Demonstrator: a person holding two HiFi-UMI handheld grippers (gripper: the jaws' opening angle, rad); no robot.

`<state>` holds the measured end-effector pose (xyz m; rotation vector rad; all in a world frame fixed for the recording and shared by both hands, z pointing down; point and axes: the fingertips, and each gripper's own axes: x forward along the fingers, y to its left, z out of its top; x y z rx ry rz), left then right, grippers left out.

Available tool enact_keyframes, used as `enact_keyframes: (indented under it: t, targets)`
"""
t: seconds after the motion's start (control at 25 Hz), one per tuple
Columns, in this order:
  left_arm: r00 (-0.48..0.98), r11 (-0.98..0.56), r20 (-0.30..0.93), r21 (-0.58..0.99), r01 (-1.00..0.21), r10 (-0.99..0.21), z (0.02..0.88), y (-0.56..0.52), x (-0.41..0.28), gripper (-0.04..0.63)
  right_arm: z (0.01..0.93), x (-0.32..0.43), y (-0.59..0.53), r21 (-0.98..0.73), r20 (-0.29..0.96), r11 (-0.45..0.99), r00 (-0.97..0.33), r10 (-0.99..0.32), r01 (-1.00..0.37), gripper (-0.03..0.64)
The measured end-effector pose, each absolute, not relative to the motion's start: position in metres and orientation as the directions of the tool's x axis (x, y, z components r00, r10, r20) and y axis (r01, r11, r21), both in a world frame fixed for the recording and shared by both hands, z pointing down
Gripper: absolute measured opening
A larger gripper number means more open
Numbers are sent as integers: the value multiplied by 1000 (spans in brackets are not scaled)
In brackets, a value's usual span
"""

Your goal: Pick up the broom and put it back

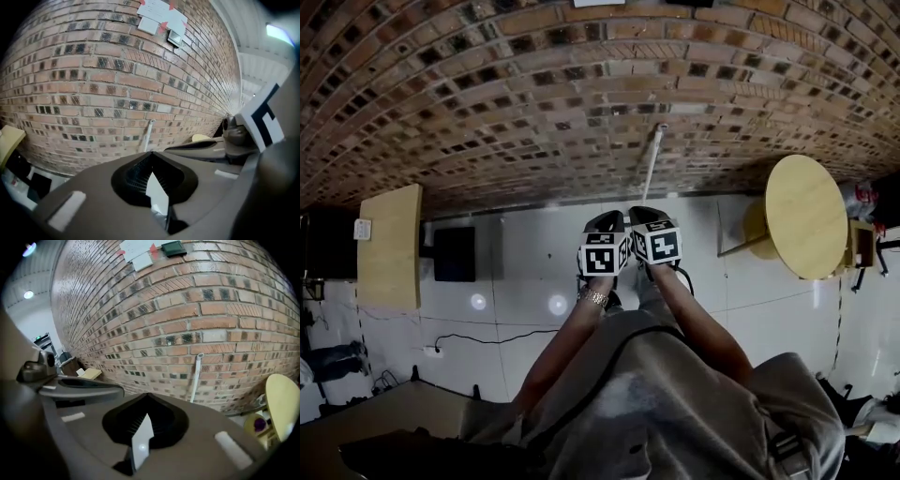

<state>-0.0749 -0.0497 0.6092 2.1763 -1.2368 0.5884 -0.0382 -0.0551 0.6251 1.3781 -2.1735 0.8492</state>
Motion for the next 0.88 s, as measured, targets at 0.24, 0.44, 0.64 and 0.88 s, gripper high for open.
enact_keyframes:
  t: [0.24,0.44,0.64,0.88]
  targets:
    - [519,-448,596,278,-850,-613,602,-7,-74,5,616,-47,-1,-257,645,322,-409,-645,-911,0]
    - [527,-455,588,282,-845,-613,597,3,-67,5,609,-44,8,-259,640,353,-433,-635,-899,0]
    - [499,-444,578,248,-861,-645,584,-8,-64,5,590,-35,-3,-275,605,366,-456,-653,-889,0]
    - [494,-443,604,247,-862,-625,595,-7,-41,5,576,-16,-12,-293,580,398,-493,-649,-869,0]
